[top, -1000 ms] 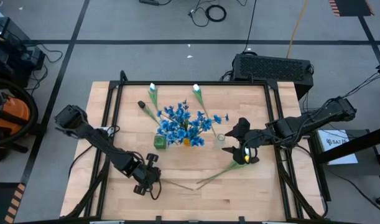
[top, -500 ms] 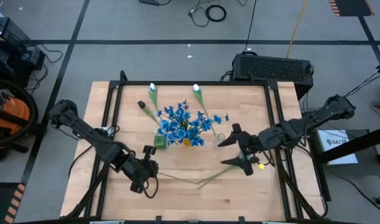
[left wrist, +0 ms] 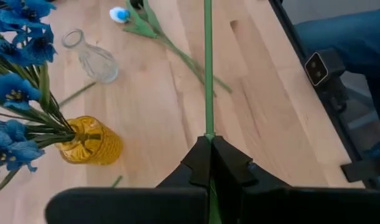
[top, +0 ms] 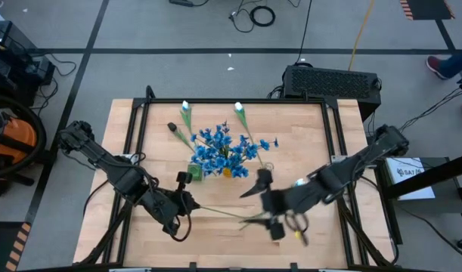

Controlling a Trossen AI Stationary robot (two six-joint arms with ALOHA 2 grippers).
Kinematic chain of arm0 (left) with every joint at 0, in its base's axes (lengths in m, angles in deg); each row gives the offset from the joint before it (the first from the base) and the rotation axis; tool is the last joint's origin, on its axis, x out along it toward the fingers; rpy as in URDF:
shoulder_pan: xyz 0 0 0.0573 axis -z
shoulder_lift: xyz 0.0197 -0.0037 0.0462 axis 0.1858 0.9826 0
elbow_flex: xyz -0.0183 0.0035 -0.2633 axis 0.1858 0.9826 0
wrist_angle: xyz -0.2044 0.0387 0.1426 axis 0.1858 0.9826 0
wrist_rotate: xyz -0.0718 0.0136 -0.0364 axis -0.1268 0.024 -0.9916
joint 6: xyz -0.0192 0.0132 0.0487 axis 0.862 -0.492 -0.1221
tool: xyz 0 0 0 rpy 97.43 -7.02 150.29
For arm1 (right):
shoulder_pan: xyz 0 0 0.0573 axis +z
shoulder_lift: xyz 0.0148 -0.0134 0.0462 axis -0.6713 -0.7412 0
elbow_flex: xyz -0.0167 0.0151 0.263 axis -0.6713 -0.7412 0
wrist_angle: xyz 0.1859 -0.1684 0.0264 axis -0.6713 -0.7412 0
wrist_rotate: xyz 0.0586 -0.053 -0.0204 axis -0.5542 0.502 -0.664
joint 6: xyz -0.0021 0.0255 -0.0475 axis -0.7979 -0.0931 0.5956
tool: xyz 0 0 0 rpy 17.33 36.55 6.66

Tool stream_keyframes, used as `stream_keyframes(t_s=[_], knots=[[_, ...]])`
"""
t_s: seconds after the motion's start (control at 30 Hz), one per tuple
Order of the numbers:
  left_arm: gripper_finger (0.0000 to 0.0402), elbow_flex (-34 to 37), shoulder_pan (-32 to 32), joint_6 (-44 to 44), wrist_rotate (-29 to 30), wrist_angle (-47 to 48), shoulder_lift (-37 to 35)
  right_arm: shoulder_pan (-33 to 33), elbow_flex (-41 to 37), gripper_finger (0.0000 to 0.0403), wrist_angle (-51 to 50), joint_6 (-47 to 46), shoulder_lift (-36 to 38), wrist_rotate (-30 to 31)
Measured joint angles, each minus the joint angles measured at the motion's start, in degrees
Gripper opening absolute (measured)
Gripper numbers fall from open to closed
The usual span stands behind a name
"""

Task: Sort flowers into vase by color
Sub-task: Put the bottom left black flower into the transparent vase

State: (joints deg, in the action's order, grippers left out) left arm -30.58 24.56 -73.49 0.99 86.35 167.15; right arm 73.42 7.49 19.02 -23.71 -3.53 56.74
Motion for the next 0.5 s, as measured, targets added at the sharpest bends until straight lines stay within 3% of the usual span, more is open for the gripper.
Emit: stream_keyframes(t_s=[0.23,0.5], knots=[[0.0009,-0.02,0.0,0.04,2.6,0.03,0.01,-0.44,16.4,0.0313,-15.44,-0.39,-12.91,6.25],[0.0009,-0.02,0.17,0.06,3.09,0.01,0.01,-1.87,25.63,0.0313,-25.96,-1.44,-20.8,6.22]])
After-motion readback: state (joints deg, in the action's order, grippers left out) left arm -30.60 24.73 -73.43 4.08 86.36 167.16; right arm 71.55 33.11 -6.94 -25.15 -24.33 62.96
